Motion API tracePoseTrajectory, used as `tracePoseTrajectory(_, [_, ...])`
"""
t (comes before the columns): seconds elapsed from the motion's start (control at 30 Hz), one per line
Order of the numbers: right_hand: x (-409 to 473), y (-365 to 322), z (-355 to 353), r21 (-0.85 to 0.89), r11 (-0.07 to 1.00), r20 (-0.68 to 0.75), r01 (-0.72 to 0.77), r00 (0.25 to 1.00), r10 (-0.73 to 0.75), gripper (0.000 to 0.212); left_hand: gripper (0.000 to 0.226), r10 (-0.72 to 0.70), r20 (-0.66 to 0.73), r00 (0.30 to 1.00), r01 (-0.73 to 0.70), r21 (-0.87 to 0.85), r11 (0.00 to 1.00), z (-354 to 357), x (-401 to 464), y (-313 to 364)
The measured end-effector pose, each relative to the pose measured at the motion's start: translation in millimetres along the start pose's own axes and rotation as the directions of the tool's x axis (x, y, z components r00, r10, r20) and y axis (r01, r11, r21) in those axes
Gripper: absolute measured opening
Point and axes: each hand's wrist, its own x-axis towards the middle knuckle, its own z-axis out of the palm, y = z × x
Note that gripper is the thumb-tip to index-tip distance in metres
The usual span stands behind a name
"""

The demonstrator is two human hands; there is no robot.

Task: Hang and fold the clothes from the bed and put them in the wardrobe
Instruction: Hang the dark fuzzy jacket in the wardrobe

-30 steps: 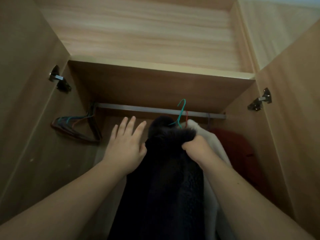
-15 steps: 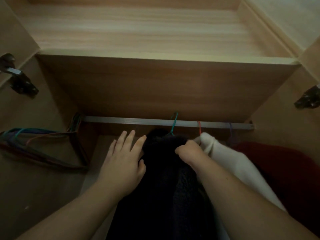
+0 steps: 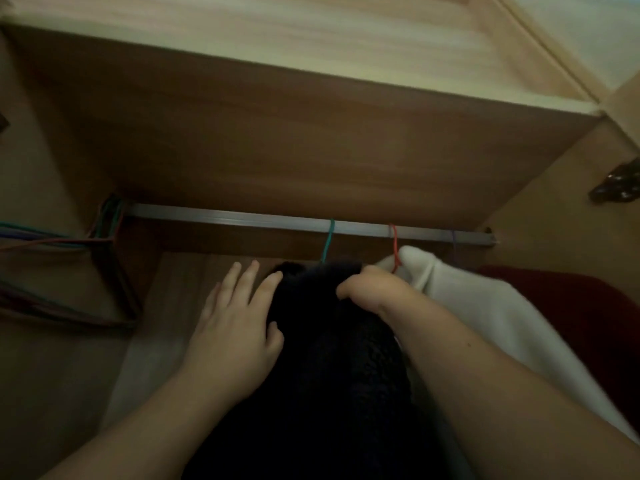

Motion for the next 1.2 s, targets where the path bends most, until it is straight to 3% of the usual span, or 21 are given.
tracePoseTrajectory(0.1, [-11, -2, -1, 0.041, 0.999, -0.019, -0.004, 1.000, 0.005, 0.039, 0.069, -0.015, 0.046, 0.999, 0.021, -0.125, 0.992, -1, -16, 10])
tracePoseTrajectory(0.23, [-22, 4, 2, 0.119, 0.990, -0.078, 0.078, 0.995, -0.069, 0.077, 0.070, 0.021, 0.056, 0.998, -0.008, -0.228, 0.974, -3, -38, 21])
tracePoseTrajectory(0.37, [-59, 10, 8, 0.071, 0.983, -0.205, 0.172, 0.967, -0.154, 0.063, 0.069, 0.031, 0.063, 0.998, -0.007, -0.344, 0.939, -9, -51, 33])
tracePoseTrajectory(0.47, [-89, 24, 12, 0.093, 0.960, -0.227, 0.263, 0.945, -0.237, 0.052, 0.070, 0.040, 0.090, 0.995, -0.009, -0.321, 0.947, -19, -67, 45])
tracePoseTrajectory(0.53, [-111, 38, 12, 0.113, 0.952, -0.230, 0.285, 0.939, -0.254, 0.056, 0.071, 0.009, 0.136, 0.991, 0.036, -0.321, 0.946, -27, -81, 51])
tracePoseTrajectory(0.63, [-155, 65, 14, 0.182, 0.956, -0.191, 0.228, 0.962, -0.193, 0.067, 0.072, -0.057, 0.187, 0.981, 0.117, -0.326, 0.938, -45, -115, 64])
tracePoseTrajectory(0.83, [-279, 136, 30, 0.401, 0.915, -0.041, 0.034, 0.999, -0.019, 0.056, 0.073, -0.137, 0.312, 0.940, 0.233, -0.296, 0.926, -89, -204, 105])
tracePoseTrajectory(1.0, [-406, 189, 20, 0.313, 0.939, 0.192, -0.143, 0.978, 0.085, 0.056, 0.070, -0.160, 0.466, 0.870, 0.288, -0.219, 0.932, -141, -299, 153])
tracePoseTrajectory(1.2, [-489, 186, -32, 0.182, 0.976, 0.165, -0.120, 0.982, 0.090, 0.055, 0.066, -0.179, 0.540, 0.823, 0.308, -0.159, 0.938, -194, -366, 181])
